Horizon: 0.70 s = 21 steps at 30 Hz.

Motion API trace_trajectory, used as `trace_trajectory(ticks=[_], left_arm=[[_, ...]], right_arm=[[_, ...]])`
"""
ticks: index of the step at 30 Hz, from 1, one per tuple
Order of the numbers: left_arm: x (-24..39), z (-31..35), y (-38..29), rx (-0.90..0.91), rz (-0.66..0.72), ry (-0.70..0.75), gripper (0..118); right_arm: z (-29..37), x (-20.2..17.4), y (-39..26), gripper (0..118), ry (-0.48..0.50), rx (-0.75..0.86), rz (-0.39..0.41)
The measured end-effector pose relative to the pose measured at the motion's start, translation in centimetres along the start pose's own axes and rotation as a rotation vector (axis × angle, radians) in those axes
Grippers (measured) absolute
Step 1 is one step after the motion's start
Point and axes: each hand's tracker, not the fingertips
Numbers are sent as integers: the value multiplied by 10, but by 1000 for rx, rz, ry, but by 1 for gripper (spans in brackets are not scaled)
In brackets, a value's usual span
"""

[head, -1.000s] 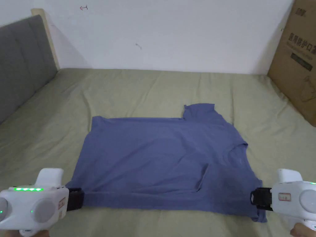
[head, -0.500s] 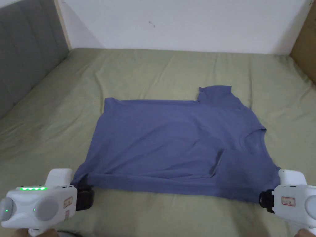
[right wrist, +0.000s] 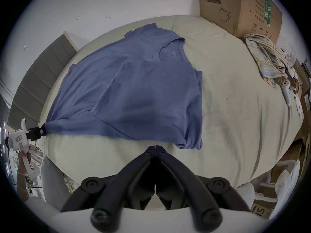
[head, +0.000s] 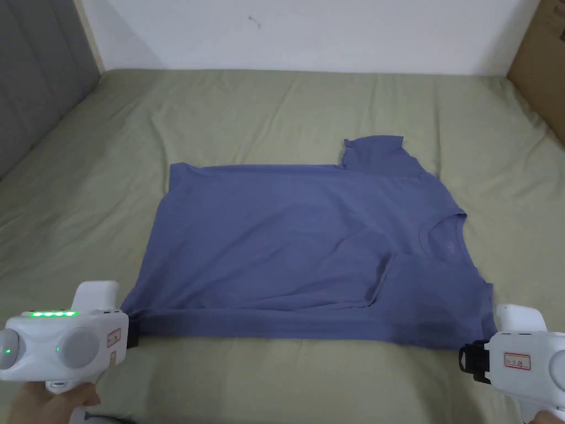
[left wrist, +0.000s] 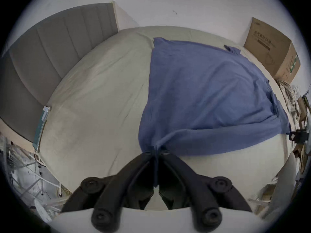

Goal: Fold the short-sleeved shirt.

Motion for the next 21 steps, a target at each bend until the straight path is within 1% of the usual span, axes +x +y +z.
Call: trace_trajectory(ticks=[5,6,7,8,9,10,14,16,17,18,19,20,21], left_arm=[[-3,8,-2,26,27,-3,2],[-3,9,-2,27,18,4,2],[-1,8,-2,29,6,14,2],[0,8,-1,29,0,17,2],[0,7,-1,27,-3,17,2],[0,7,-1,25,-2,19,2],[1,8,-1,24,15,20,2],[2,8,0,22,14,21,2],[2,9,-1,22,11,24,2],[2,9,-1,19,10,26,2],[2,8,-1,16,11,27,2],[2,8,-1,11,15,28,2],[2,8,0,6,19,27,2]], right_arm=[[18,6,0,1,21,57,7],[22,7,1,3,10,74,6],[25,8,2,15,1,85,1],[26,11,4,36,4,92,4],[26,13,7,68,3,99,5],[24,15,9,75,-8,105,11],[9,22,18,75,-48,87,9],[-3,26,19,74,-22,54,-3],[-8,27,19,70,-19,39,-8],[-14,27,18,38,-11,20,3],[-21,26,16,1,0,-19,47],[-29,25,15,1,-43,-60,94],[-33,23,13,1,-68,-42,102]])
